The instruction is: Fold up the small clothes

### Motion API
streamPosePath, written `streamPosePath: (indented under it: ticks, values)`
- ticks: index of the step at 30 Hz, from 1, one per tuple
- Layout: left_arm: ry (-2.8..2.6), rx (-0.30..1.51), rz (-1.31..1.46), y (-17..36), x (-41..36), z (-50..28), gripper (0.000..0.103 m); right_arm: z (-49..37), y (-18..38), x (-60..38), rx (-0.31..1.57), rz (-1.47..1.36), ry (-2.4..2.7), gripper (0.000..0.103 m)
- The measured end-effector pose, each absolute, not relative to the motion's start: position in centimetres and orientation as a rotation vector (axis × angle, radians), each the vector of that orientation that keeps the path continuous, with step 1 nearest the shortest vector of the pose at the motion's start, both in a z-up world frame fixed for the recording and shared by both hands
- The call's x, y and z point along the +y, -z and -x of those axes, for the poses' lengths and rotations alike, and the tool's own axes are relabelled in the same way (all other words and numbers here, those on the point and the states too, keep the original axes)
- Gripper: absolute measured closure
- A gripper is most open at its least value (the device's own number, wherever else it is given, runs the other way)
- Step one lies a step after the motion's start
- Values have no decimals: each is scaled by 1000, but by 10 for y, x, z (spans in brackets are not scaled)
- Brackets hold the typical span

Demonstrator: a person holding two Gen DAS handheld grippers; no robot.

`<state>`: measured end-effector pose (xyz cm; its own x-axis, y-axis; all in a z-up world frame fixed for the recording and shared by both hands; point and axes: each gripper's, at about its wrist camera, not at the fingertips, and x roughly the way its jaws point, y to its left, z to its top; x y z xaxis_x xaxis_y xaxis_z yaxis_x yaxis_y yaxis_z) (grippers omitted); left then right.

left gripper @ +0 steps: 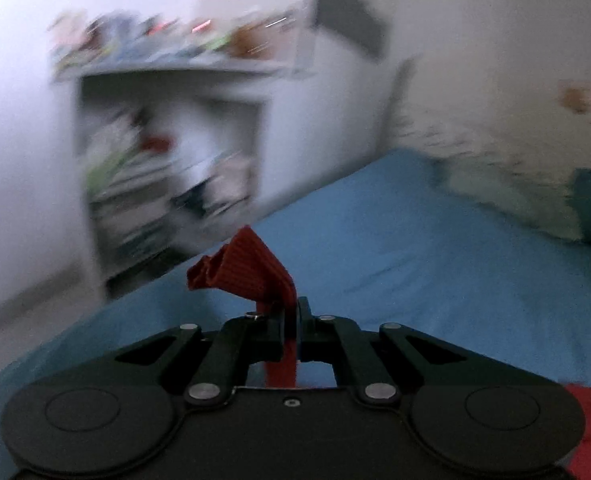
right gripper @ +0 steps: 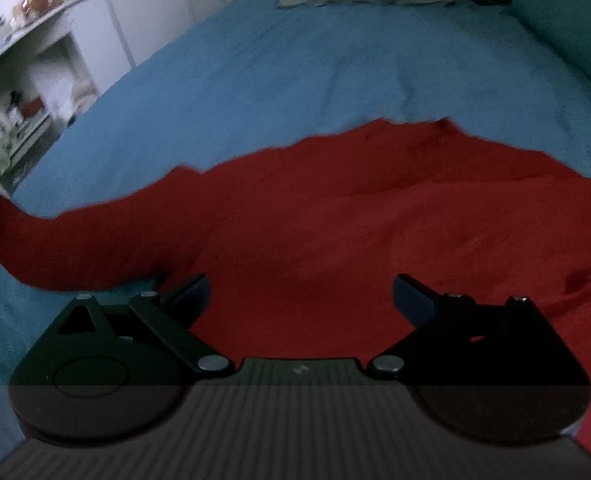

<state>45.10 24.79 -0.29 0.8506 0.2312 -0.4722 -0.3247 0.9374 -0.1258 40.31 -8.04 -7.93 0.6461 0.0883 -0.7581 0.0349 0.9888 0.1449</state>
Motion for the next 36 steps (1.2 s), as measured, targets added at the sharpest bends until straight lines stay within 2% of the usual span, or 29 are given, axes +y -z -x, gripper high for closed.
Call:
streamPosePath:
  ticks: [3,7,14,18,21,23,25,31,35,36]
  values:
    - [-145,432,174,-20,175,-456,99,-403,64,-117,836,-185,5,0]
    - [58,462,163,-16,68,-463,99,-400,50,-170,801,-211,53,0]
    - [304,689,36,81,-90,-474,99,-393,60,-262,797,-223,136,0]
    - [335,807,-55,137,-131,-467,98,-390,81,-295,827,-261,147,0]
    - [332,783,-81,143,-137,-459,96,-388,93,-309,842,-287,135,0]
    - [338,779,-70,137,-134,-459,82,-390,97,-313,850,-297,121,0]
    - [351,762,-62,127,-119,-458,57,-394,97,-314,852,-312,103,0]
    - [230,732,-85,90,-61,-445,30,-409,88,-291,879,-344,2,0]
    - [86,737,-101,78,0,-443,21,-425,90,-257,911,-323,-61,0]
    - [48,741,-109,79,15,-442,15,-427,92,-249,912,-311,-63,0]
